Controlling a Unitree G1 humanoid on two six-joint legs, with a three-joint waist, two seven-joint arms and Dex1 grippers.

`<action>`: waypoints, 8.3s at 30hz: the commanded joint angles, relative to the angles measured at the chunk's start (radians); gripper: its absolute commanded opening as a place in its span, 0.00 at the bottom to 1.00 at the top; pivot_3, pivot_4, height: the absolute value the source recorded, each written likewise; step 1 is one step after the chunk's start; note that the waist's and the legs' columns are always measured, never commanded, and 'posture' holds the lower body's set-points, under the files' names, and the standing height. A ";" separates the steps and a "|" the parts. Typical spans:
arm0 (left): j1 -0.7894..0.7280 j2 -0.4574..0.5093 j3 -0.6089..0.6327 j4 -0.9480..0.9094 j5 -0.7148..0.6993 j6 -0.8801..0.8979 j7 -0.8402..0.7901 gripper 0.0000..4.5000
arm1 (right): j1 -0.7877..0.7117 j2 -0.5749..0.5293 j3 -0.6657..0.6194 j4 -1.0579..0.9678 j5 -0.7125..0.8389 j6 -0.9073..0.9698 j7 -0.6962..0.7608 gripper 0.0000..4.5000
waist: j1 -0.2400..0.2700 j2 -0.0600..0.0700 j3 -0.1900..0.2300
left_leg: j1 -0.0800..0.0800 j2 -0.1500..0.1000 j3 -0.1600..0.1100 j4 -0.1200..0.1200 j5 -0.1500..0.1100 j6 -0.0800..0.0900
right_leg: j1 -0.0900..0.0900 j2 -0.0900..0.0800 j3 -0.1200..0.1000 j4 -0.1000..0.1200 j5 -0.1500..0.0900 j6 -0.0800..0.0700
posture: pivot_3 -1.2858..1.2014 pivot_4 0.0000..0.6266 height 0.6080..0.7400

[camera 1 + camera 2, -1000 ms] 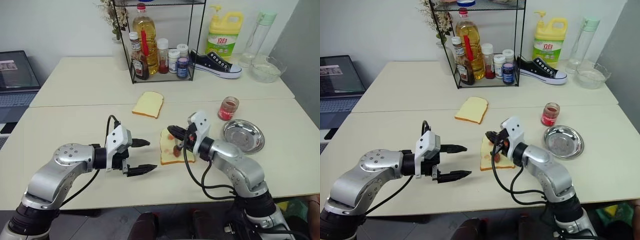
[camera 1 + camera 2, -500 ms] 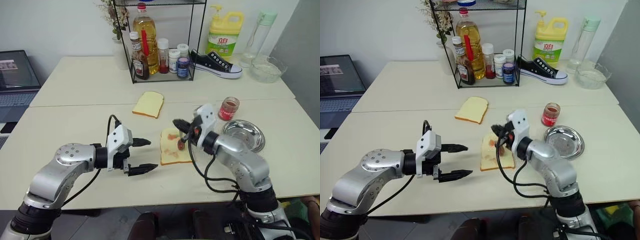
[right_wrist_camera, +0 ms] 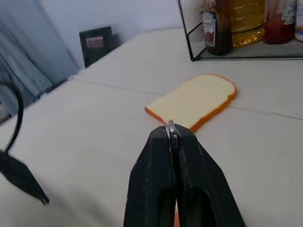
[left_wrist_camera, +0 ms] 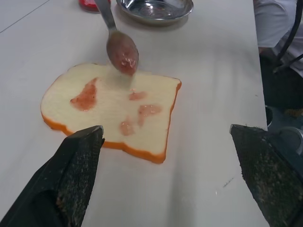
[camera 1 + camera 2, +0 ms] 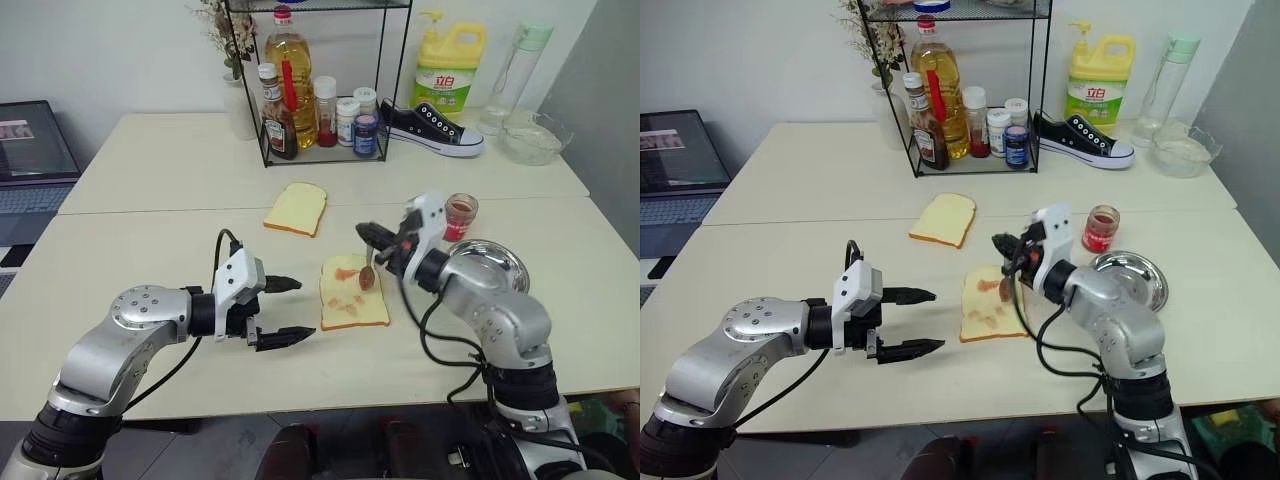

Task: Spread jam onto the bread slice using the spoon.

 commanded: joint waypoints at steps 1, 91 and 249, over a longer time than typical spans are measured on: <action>-0.008 0.013 0.018 -0.014 -0.001 -0.015 -0.006 1.00 | -0.037 0.056 -0.116 0.045 0.138 0.088 -0.068 0.01 | 0.000 0.000 0.000 | 0.000 0.000 0.000 0.000 0.000 0.000 | 0.000 0.000 0.000 0.000 0.000 0.000 | 0.52 0.24 1.00; 0.077 0.081 0.097 -0.091 -0.049 0.053 -0.006 1.00 | 0.048 0.034 -0.126 0.193 0.238 0.181 -0.025 0.01 | -0.003 0.001 0.000 | -0.001 0.001 0.002 -0.001 0.000 0.000 | -0.002 0.001 0.000 0.000 0.000 0.000 | 0.52 0.24 1.00; -0.712 -0.148 -0.126 0.787 0.296 -0.306 -0.339 1.00 | 0.784 -1.051 -0.653 -0.279 0.244 -0.017 0.611 0.99 | -0.001 -0.010 0.008 | 0.000 0.003 0.002 0.002 0.000 0.001 | 0.002 0.010 -0.001 -0.002 0.000 0.001 | 0.52 0.24 1.00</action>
